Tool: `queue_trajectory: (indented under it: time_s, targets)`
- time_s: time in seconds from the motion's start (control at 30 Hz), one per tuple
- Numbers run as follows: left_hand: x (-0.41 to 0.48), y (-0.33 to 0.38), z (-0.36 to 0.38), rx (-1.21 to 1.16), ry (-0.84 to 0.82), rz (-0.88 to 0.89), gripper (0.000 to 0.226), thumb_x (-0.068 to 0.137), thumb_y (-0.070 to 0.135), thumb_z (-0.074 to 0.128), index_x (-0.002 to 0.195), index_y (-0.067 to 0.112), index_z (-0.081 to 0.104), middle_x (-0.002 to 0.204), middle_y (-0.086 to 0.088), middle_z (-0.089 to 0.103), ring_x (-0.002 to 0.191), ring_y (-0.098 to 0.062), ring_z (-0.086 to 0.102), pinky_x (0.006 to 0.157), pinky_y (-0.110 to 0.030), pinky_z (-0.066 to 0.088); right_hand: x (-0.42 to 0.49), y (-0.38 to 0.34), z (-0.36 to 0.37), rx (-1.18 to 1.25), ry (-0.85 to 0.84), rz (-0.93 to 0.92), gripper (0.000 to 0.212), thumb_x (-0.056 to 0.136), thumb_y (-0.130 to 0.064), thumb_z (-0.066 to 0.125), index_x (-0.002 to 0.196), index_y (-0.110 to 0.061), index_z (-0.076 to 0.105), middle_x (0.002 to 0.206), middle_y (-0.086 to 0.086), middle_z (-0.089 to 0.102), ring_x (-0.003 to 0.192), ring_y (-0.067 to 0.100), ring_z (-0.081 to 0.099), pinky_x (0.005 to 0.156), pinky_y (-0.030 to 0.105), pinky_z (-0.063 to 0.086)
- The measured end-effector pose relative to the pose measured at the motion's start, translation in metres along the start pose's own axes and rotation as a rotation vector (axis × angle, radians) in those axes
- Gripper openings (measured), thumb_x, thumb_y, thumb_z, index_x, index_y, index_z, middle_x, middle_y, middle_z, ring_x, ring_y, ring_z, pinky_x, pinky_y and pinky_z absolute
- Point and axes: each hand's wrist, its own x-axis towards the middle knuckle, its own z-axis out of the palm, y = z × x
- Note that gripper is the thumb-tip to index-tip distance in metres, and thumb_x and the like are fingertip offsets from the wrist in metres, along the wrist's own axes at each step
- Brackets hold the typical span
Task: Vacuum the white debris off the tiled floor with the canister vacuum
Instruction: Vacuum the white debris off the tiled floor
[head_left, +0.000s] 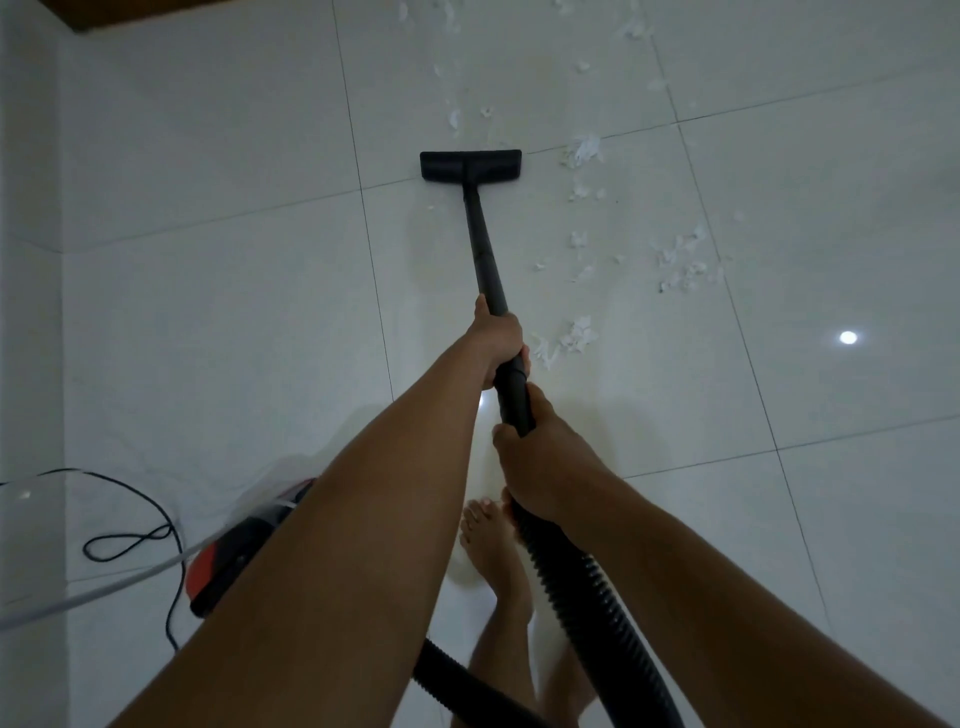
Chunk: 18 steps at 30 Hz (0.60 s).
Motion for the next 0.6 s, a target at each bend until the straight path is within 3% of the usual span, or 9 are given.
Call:
queue_trajectory:
  time_s: [0.23,0.33,0.6]
  targets:
    - [-0.001,0.014,0.0,0.003,0.031,-0.01,0.065,0.108,0.02,0.037,0.159,0.048,0.007,0.083,-0.009,0.052,0.054,-0.011,0.048,0.047,-0.024,0.048,0.0,-0.017,-0.007,-0.015,-0.026,0.023,0.063,0.109,-0.026,0.041,0.163,-0.04,0.012,0.105,0.014,0.062,0.053,0.013,0.056,0.027,0.011,0.033]
    - [-0.011,-0.001,0.004,0.041,0.037,-0.015,0.066,0.108,0.019,0.037,0.159,0.047,0.006,0.077,-0.008,0.052,0.052,-0.011,0.048,0.05,-0.025,0.049,-0.013,-0.005,-0.006,-0.003,-0.037,0.05,0.063,0.109,-0.025,0.042,0.163,-0.04,0.012,0.093,0.011,0.059,0.051,0.012,0.054,0.027,0.011,0.032]
    - [-0.04,-0.056,0.026,0.099,0.003,0.0,0.063,0.108,0.02,0.034,0.16,0.044,0.007,0.067,-0.007,0.054,0.045,-0.013,0.05,0.049,-0.028,0.049,-0.06,0.045,-0.01,-0.021,-0.048,0.023,0.061,0.11,-0.027,0.038,0.162,-0.043,0.011,0.089,0.005,0.059,0.053,0.013,0.057,0.029,0.011,0.034]
